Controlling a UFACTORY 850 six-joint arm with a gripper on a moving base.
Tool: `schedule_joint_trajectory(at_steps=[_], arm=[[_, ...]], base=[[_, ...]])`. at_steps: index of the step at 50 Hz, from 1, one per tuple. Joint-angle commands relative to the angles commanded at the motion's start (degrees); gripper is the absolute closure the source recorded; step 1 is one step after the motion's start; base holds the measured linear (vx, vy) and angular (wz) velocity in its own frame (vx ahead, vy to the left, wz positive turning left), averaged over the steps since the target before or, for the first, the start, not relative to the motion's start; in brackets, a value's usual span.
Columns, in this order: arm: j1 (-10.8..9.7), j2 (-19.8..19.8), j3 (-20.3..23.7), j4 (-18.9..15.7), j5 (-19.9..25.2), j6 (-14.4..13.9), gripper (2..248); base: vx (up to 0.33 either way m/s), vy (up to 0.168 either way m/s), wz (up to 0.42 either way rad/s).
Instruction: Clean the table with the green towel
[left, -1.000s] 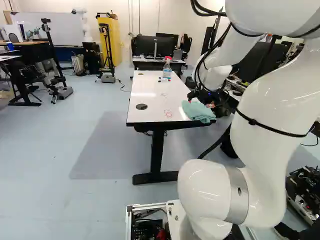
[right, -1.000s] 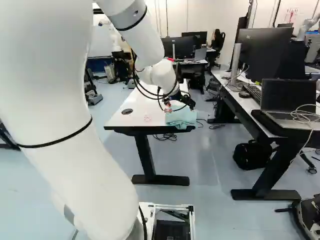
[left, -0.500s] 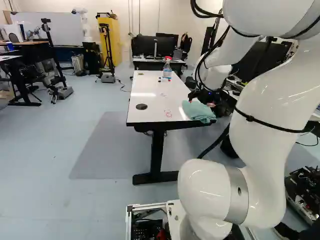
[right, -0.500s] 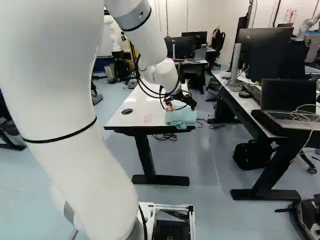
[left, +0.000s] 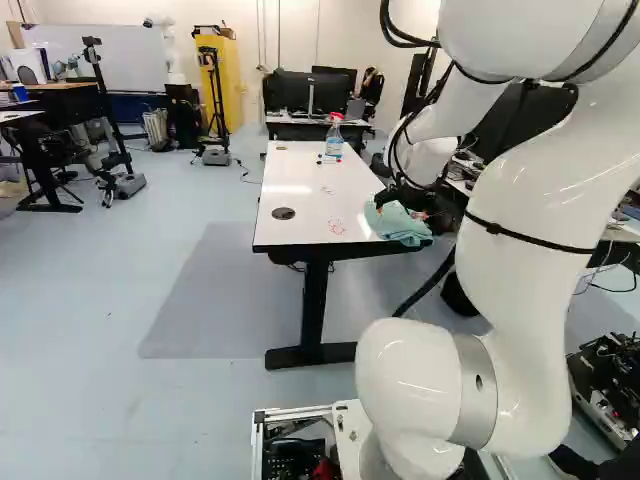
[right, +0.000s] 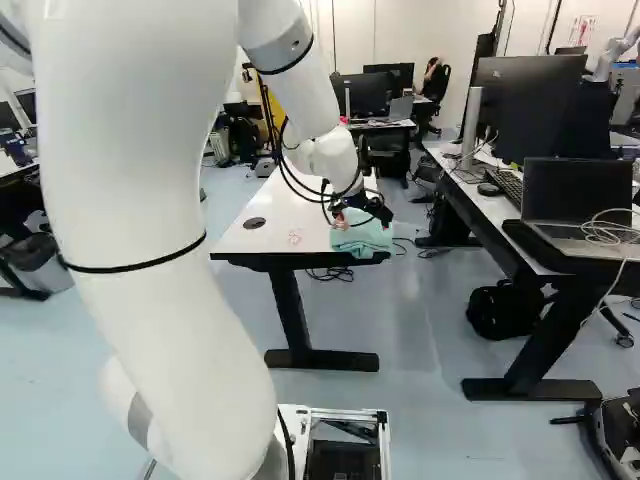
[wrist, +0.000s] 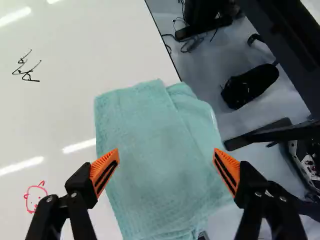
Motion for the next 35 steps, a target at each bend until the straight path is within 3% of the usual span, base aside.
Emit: schedule_joint_trajectory(at_steps=[21, 22, 26, 27, 32, 33, 35], arm=[[0.0, -0.9, -0.2, 0.0, 0.0, 0.0, 3], [0.0, -0.9, -0.2, 0.0, 0.0, 0.0, 32], [0.0, -0.9, -0.2, 0.0, 0.0, 0.0, 32], [0.0, -0.9, -0.2, 0.0, 0.0, 0.0, 71], [0.0, -0.9, -0.2, 0.0, 0.0, 0.0, 71], [0.0, -0.9, -0.2, 0.0, 0.0, 0.0, 106], [0.0, -0.9, -0.2, 0.0, 0.0, 0.0, 106]], base=[[0.000, 0.000, 0.000], [0.000, 0.000, 0.000], [0.000, 0.000, 0.000], [0.000, 0.000, 0.000], [0.000, 0.000, 0.000], [0.000, 0.000, 0.000], [0.000, 0.000, 0.000]])
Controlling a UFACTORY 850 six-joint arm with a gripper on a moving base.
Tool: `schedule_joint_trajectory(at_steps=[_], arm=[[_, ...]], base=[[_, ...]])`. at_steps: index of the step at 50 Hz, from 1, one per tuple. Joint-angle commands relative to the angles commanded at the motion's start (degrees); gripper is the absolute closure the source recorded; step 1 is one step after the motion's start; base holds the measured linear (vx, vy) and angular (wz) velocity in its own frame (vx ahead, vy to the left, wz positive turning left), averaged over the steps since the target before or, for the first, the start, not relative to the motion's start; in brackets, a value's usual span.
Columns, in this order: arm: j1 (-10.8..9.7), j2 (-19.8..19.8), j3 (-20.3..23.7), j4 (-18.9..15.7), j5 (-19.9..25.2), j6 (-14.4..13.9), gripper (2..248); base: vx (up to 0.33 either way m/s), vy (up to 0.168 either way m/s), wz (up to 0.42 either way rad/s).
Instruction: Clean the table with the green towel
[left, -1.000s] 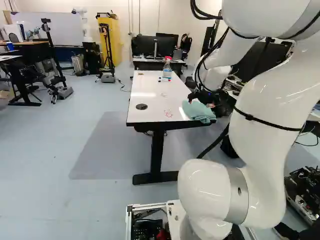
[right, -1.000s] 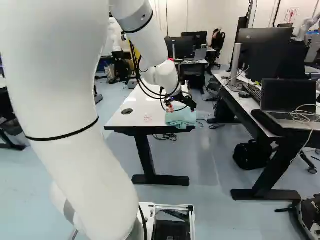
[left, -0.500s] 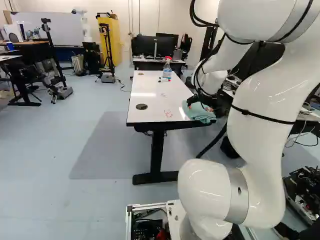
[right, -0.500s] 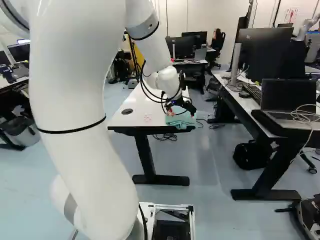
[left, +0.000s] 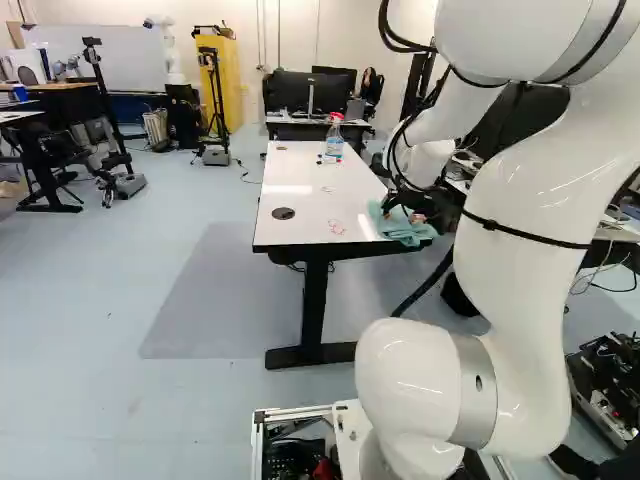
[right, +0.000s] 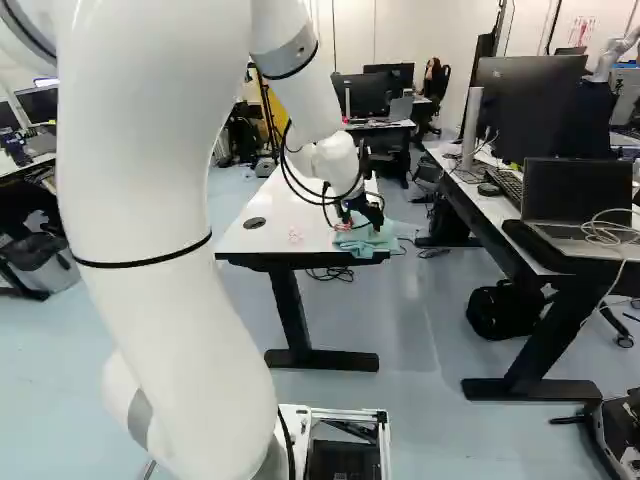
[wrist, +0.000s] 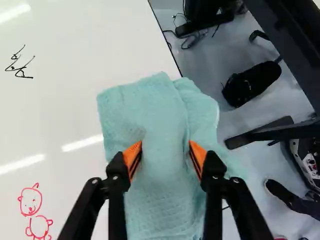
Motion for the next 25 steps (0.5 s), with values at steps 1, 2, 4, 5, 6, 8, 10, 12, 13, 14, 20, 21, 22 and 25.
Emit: schedule_joint_trajectory(at_steps=[1, 2, 4, 5, 6, 8, 10, 12, 13, 14, 20, 21, 22, 25], arm=[[0.0, 0.0, 0.0, 0.0, 0.0, 0.0, 106], [0.0, 0.0, 0.0, 0.0, 0.0, 0.0, 106], [0.0, 0.0, 0.0, 0.0, 0.0, 0.0, 137], [0.0, 0.0, 0.0, 0.0, 0.0, 0.0, 137], [0.0, 0.0, 0.0, 0.0, 0.0, 0.0, 137], [0.0, 0.0, 0.0, 0.0, 0.0, 0.0, 167], [0.0, 0.0, 0.0, 0.0, 0.0, 0.0, 167], [0.0, 0.0, 0.0, 0.0, 0.0, 0.0, 167], [0.0, 0.0, 0.0, 0.0, 0.0, 0.0, 167], [0.0, 0.0, 0.0, 0.0, 0.0, 0.0, 196], [0.0, 0.0, 0.0, 0.0, 0.0, 0.0, 207], [0.0, 0.0, 0.0, 0.0, 0.0, 0.0, 207], [0.0, 0.0, 0.0, 0.0, 0.0, 0.0, 207], [0.0, 0.2, 0.0, 0.0, 0.0, 0.0, 207]], base=[[0.000, 0.000, 0.000], [0.000, 0.000, 0.000], [0.000, 0.000, 0.000], [0.000, 0.000, 0.000], [0.000, 0.000, 0.000], [0.000, 0.000, 0.000], [0.000, 0.000, 0.000], [0.000, 0.000, 0.000], [0.000, 0.000, 0.000], [0.000, 0.000, 0.000], [0.000, 0.000, 0.000], [0.000, 0.000, 0.000], [0.000, 0.000, 0.000], [0.000, 0.000, 0.000]])
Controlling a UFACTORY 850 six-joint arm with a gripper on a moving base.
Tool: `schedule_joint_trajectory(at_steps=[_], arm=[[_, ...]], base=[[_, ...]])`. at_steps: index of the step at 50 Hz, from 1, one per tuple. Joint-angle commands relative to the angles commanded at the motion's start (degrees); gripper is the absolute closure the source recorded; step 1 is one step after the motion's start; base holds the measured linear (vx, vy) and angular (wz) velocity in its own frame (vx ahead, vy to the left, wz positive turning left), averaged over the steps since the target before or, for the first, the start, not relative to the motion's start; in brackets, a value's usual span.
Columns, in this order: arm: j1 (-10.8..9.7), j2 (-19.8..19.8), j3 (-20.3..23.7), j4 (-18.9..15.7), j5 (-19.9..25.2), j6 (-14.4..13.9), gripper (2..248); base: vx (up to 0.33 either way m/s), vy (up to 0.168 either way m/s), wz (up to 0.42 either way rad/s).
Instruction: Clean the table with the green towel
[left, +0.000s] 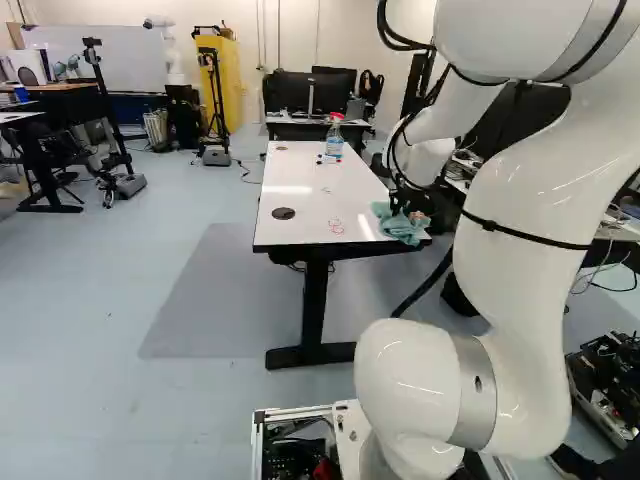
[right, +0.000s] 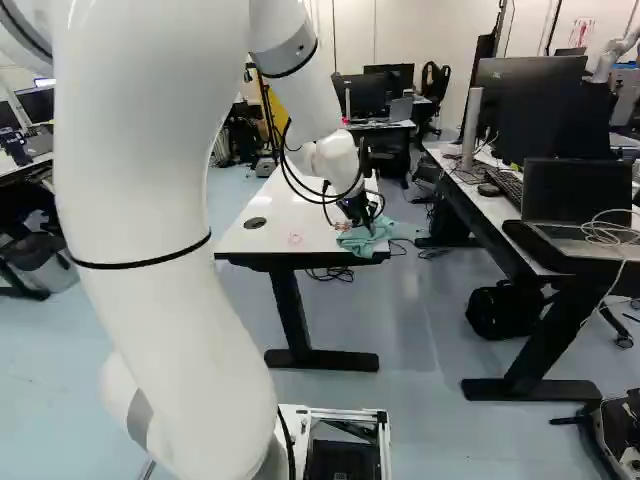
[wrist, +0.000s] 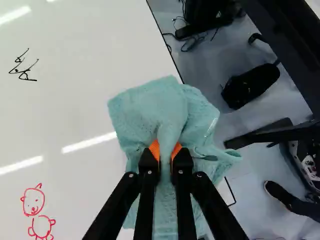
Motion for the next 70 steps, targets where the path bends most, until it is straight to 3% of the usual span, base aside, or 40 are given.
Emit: schedule_joint_trajectory(at_steps=[27, 43, 70], arm=[[0.9, 4.8, 1.4, 0.0, 0.0, 0.0, 207], [3.5, 8.5, 3.0, 0.0, 0.0, 0.0, 207], [8.7, 10.5, 5.1, 0.0, 0.0, 0.0, 207]], base=[[0.000, 0.000, 0.000], [0.000, 0.000, 0.000], [0.000, 0.000, 0.000]])
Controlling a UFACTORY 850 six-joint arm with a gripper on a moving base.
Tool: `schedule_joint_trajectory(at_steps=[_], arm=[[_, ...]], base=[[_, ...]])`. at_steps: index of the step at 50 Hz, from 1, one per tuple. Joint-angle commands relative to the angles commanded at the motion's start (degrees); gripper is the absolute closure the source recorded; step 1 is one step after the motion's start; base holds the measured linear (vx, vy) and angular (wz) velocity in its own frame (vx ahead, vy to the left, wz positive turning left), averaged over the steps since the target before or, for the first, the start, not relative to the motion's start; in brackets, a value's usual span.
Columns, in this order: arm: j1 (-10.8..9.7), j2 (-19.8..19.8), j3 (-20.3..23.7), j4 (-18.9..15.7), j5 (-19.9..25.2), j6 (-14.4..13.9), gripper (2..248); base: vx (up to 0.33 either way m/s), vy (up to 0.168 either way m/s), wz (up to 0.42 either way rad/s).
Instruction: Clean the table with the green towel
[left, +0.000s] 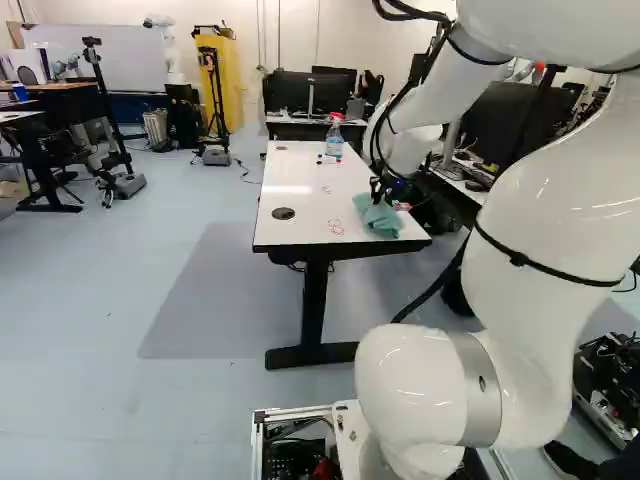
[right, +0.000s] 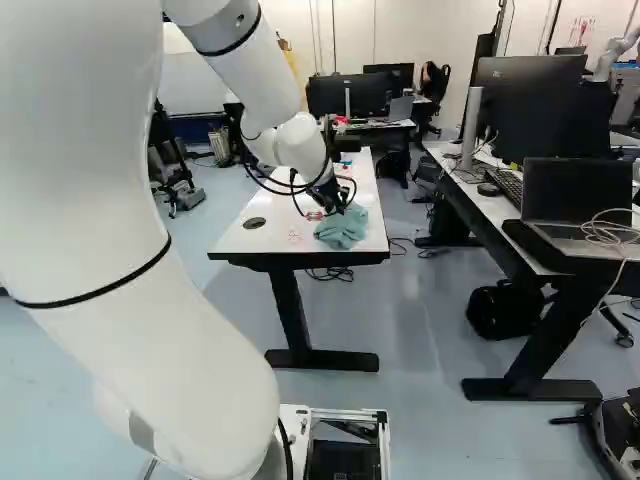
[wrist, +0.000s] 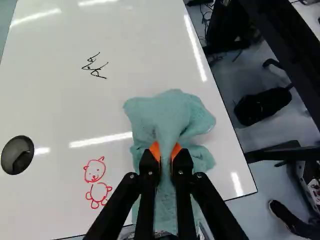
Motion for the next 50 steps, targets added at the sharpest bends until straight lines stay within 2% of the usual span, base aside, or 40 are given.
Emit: schedule_joint_trajectory(at_steps=[42, 50], arm=[[8.5, 2.1, 2.2, 0.0, 0.0, 0.0, 207], [8.8, 2.2, 2.2, 0.0, 0.0, 0.0, 207]], base=[[0.000, 0.000, 0.000], [0.000, 0.000, 0.000]])
